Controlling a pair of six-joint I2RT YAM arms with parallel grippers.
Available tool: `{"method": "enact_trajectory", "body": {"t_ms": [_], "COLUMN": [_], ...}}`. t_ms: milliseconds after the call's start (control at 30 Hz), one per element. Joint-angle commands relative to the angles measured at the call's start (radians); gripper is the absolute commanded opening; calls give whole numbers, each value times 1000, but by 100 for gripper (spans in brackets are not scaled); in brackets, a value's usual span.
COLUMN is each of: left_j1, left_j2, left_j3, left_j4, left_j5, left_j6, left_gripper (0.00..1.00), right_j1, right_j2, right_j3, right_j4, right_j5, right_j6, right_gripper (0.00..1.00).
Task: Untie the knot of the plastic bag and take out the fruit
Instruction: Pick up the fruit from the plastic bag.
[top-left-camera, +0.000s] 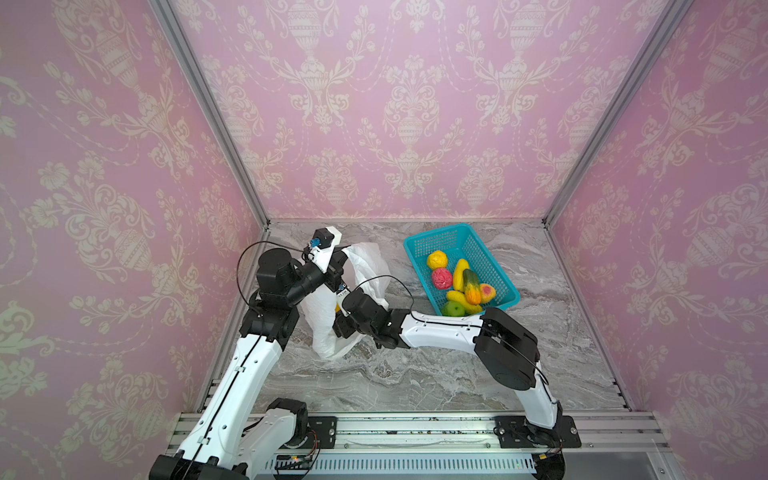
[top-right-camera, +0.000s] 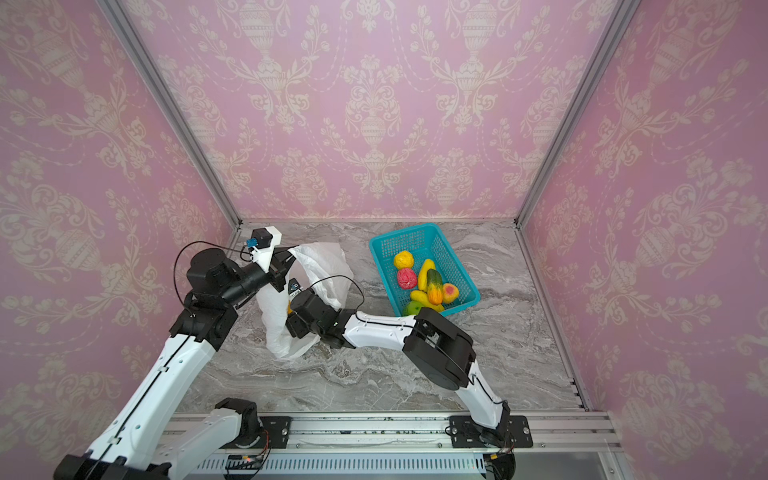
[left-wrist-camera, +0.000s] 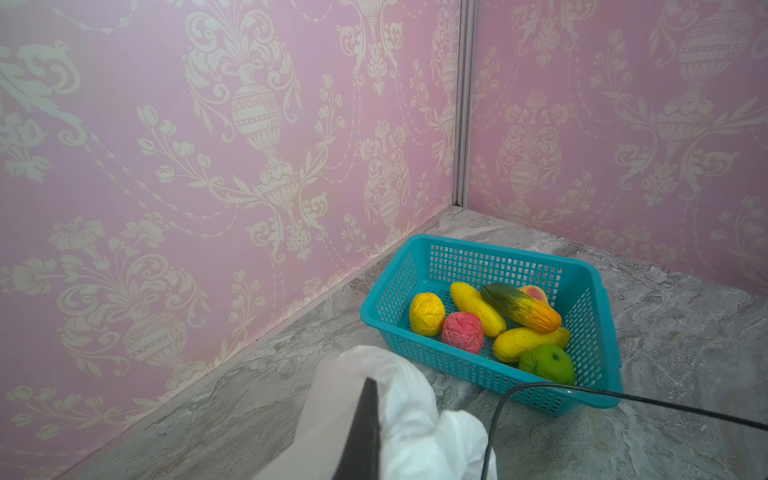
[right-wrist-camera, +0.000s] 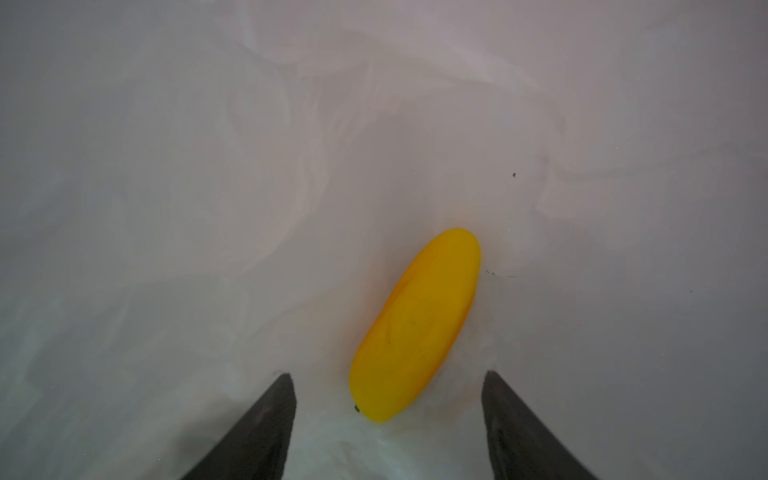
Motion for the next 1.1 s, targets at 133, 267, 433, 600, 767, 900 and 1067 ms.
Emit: {"method": "enact_trajectory", "body": {"t_ms": [133, 267, 433, 600, 767, 900, 1067], "left_j1": [-9, -9, -8, -8, -8, -8, -8], "left_j2": [-15, -17, -15, -12, -1, 10, 24], "left_j3": [-6, -6, -5, -4, 7, 17, 25], "left_j4": [14, 13, 17, 10, -22, -44, -66], "left_j5": [7, 3, 5, -12, -75, -112, -165], "left_j6": [-5, -2, -3, 0, 13, 21, 26], "left_gripper": [0, 0, 0, 0, 0, 0, 0], "right_j1": [-6, -9, -20, -24, -24, -25, -25], "right_j2": [178, 263, 284, 199, 40, -127, -362], "right_j3": [223, 325, 336, 228, 59, -110, -320], "right_j4": [-165, -244, -258, -191, -99, -15, 81], "right_j5": [8, 18, 20, 21, 23, 44, 70], "right_j6": [68, 83, 99, 87, 46, 11, -42], "right_gripper": [79, 78, 66, 46, 34, 29, 26]}}
